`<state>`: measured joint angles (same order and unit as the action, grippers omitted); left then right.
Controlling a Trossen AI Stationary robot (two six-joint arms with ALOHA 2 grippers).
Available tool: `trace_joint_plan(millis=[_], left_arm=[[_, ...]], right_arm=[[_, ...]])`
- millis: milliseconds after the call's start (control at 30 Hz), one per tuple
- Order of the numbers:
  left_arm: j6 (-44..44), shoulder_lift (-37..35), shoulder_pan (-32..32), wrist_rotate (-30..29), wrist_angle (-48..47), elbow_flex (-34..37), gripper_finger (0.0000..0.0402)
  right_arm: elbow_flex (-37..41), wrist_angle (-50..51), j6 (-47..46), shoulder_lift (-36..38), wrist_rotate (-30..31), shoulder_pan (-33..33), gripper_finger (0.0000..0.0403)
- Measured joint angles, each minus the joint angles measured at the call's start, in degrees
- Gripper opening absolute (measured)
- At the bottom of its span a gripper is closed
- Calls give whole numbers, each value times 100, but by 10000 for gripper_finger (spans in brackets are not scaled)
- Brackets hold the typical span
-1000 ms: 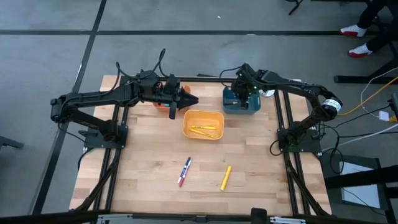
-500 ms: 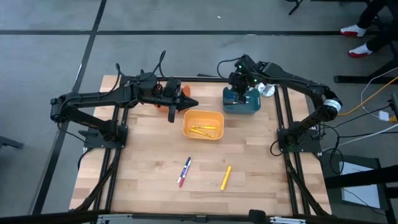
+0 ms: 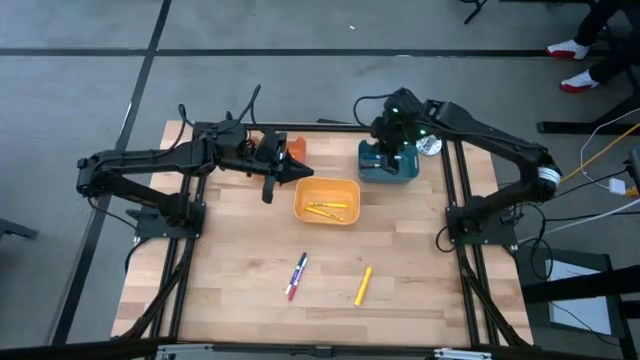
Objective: Pick & Place Markers
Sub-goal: Put the big yellow highlighter pen into the orange bin
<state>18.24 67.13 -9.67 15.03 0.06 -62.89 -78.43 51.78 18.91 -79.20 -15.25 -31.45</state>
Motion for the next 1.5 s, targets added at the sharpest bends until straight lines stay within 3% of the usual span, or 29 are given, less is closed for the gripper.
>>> trace_joint_plan(millis=[300,600,967,1300,1500], left_arm=[[-125,-295,0,-13,-68,0,2],[-149,-337,0,-5,-188,0,3],[-150,-350,105,6,-324,0,5],[-151,-352,125,4,-326,0,5],[-151,-352,258,4,-324,0,2]], right_arm=[[-4,-89,-817,883,4,780,1],[-4,-94,-1775,1269,286,1882,1],[-4,-189,-1973,1189,148,3508,2],[-4,-632,-2748,822,-709,4140,43],[-4,-734,-2678,459,-552,4582,68]])
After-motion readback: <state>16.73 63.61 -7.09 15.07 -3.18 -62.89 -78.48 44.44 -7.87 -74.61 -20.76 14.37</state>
